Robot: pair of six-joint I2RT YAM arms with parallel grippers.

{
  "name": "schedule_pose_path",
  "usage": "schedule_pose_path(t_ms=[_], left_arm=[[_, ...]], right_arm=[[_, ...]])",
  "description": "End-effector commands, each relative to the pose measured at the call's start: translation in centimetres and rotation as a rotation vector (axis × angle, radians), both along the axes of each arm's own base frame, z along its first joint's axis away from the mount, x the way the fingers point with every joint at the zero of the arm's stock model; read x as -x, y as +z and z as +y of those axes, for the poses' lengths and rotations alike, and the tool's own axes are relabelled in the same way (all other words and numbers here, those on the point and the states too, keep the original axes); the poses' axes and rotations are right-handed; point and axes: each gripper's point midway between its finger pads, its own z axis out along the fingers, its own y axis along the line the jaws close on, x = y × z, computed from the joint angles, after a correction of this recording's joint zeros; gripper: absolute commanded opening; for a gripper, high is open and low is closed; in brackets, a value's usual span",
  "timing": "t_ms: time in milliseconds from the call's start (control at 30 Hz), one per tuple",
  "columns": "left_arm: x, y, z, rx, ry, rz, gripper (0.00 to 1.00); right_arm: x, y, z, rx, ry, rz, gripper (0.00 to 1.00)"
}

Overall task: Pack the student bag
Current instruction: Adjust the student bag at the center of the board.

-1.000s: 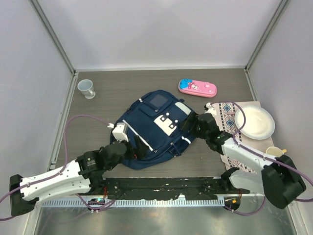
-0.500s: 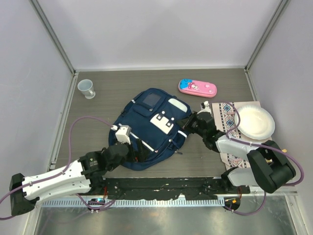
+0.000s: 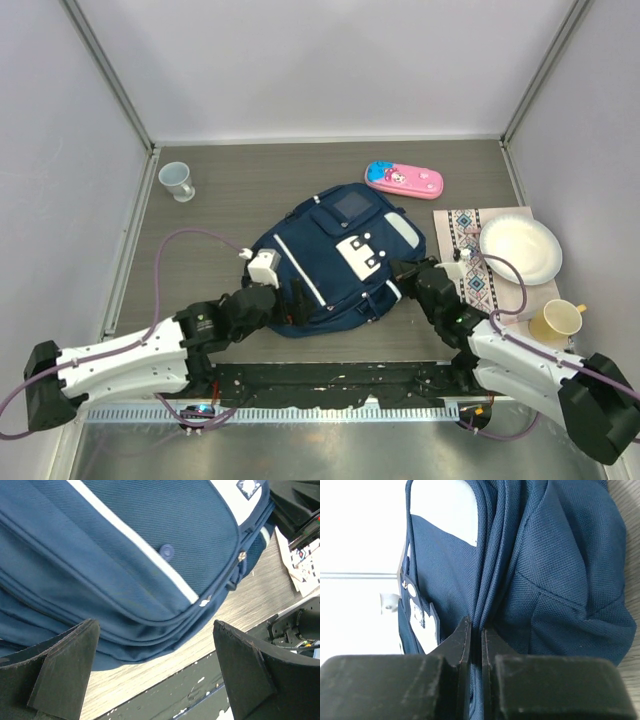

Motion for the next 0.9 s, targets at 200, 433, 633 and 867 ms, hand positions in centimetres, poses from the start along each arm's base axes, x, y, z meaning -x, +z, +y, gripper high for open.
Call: schedule_pose_path(t_ms=[200, 433, 633, 867], left_arm=[[-0.3, 5.3, -8.2, 0.112, -0.209, -0.050, 0.97], [0.8, 2.6, -11.5, 0.141, -0.237, 0.017, 0.95], [-1.1, 0.7, -12.6, 0.160, -0.117, 0.029, 0.78], [-3.1, -0.6, -13.6, 0.135, -0.029, 0.008, 0.79]], right_arm=[[-1.2, 0.8, 4.8, 0.013, -0.044, 0.023, 0.01], [-1.1, 1.4, 6.1, 0.066, 0.009, 0.018, 0.01], [-0.5, 2.2, 6.3, 0.133, 0.046, -0.002, 0.01], [0.2, 2.5, 6.4, 0.176, 0.093, -0.022, 0.01]])
